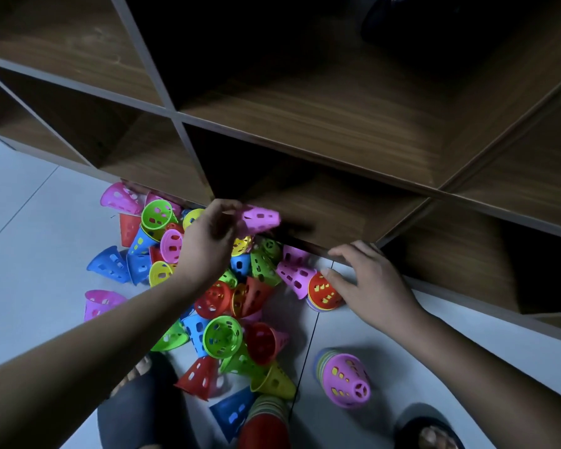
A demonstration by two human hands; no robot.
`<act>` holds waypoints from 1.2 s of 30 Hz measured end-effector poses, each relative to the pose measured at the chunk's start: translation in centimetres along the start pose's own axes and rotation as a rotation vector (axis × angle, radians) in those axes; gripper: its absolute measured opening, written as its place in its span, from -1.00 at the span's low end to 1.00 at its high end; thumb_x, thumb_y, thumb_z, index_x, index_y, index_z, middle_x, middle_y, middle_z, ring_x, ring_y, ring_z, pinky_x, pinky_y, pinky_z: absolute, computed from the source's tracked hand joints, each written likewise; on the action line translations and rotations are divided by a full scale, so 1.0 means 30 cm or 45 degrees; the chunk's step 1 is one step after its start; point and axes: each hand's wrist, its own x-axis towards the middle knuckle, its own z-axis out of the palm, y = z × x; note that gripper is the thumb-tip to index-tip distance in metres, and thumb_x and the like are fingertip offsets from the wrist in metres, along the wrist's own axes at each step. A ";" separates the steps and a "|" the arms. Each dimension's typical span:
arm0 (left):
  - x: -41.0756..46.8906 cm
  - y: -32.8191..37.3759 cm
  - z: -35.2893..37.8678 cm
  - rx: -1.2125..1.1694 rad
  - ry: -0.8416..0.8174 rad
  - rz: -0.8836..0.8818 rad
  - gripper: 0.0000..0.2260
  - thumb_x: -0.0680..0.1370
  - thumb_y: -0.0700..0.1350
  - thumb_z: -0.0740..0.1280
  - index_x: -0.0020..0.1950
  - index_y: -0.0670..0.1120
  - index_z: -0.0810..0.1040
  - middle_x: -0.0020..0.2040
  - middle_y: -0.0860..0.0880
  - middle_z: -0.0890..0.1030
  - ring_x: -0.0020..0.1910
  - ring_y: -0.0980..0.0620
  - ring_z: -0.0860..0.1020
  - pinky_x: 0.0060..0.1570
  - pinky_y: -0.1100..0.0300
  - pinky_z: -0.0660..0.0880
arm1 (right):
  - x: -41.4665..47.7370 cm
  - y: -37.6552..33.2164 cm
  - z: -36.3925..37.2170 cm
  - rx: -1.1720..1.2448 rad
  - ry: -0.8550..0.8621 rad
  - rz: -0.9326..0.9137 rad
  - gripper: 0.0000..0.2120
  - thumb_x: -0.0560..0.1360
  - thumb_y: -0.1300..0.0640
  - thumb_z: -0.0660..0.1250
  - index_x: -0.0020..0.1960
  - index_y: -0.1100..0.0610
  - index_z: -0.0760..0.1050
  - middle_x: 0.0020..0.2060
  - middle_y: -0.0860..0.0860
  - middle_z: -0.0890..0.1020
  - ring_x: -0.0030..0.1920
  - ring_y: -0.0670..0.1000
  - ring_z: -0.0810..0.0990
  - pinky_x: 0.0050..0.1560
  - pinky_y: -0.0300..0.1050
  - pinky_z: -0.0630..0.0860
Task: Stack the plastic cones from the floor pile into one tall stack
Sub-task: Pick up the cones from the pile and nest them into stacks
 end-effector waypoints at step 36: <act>-0.015 -0.140 0.193 1.070 -0.706 0.551 -0.47 0.57 0.31 0.26 0.45 0.10 0.57 0.28 0.04 0.66 0.23 -0.09 0.51 0.20 -0.03 0.51 | -0.063 0.105 0.051 0.030 -0.294 0.100 -0.60 0.46 -0.11 0.45 0.27 -0.17 0.47 0.03 -0.10 0.67 -0.11 -0.06 0.67 -0.05 -0.01 0.64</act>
